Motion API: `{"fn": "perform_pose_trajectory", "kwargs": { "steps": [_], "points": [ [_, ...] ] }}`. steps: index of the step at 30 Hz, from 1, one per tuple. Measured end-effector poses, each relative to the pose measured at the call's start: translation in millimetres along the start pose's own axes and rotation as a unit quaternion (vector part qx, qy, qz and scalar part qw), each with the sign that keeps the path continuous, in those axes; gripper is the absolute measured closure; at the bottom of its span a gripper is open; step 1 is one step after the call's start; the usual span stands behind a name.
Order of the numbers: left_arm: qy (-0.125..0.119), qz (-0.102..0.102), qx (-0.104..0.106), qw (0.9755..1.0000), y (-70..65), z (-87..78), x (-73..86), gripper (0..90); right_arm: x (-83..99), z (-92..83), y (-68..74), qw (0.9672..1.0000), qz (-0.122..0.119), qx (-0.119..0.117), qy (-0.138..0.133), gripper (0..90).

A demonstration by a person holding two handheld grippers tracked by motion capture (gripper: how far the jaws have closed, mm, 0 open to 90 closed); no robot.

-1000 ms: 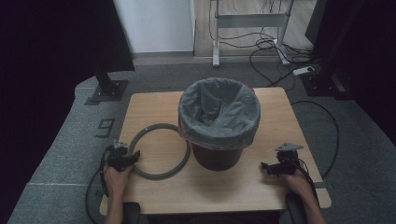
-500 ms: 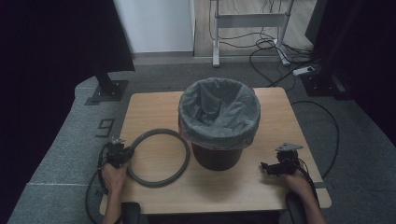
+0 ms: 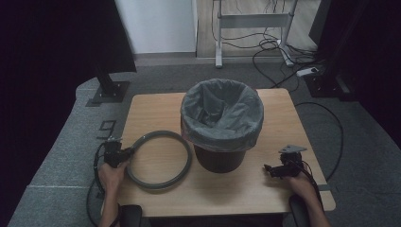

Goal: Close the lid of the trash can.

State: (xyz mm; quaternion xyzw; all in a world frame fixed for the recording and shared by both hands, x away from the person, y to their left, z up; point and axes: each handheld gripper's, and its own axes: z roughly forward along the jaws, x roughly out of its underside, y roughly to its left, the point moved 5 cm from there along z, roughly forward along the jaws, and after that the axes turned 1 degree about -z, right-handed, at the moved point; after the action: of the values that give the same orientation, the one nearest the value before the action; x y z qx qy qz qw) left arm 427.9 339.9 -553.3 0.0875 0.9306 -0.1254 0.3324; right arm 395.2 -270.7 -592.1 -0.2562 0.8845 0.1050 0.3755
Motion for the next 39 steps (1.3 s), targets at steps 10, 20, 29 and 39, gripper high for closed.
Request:
{"fn": "perform_pose_trajectory", "kwargs": {
  "steps": [10, 20, 29, 39],
  "points": [
    [0.013, 0.002, 0.024, 0.9996, -4.6, -16.1, -16.2, 79.1, 0.0, 0.0, 0.0, 1.0, 0.0, 0.0, 0.0, 0.0],
    [0.018, 0.001, 0.038, 0.9991, -4.1, -36.6, -35.2, 79.0, 0.0, 0.0, -0.1, 1.0, 0.0, 0.0, 0.0, 0.0],
    [0.02, -0.004, 0.042, 0.9989, 0.6, -53.3, -48.1, 79.0, 0.0, 0.0, -0.1, 1.0, 0.0, 0.0, 0.0, 0.0],
    [0.023, -0.004, 0.042, 0.9988, 1.5, -72.1, -64.2, 78.9, 0.0, -0.1, -0.1, 1.0, 0.0, 0.0, 0.001, 0.0]
  ]
}}
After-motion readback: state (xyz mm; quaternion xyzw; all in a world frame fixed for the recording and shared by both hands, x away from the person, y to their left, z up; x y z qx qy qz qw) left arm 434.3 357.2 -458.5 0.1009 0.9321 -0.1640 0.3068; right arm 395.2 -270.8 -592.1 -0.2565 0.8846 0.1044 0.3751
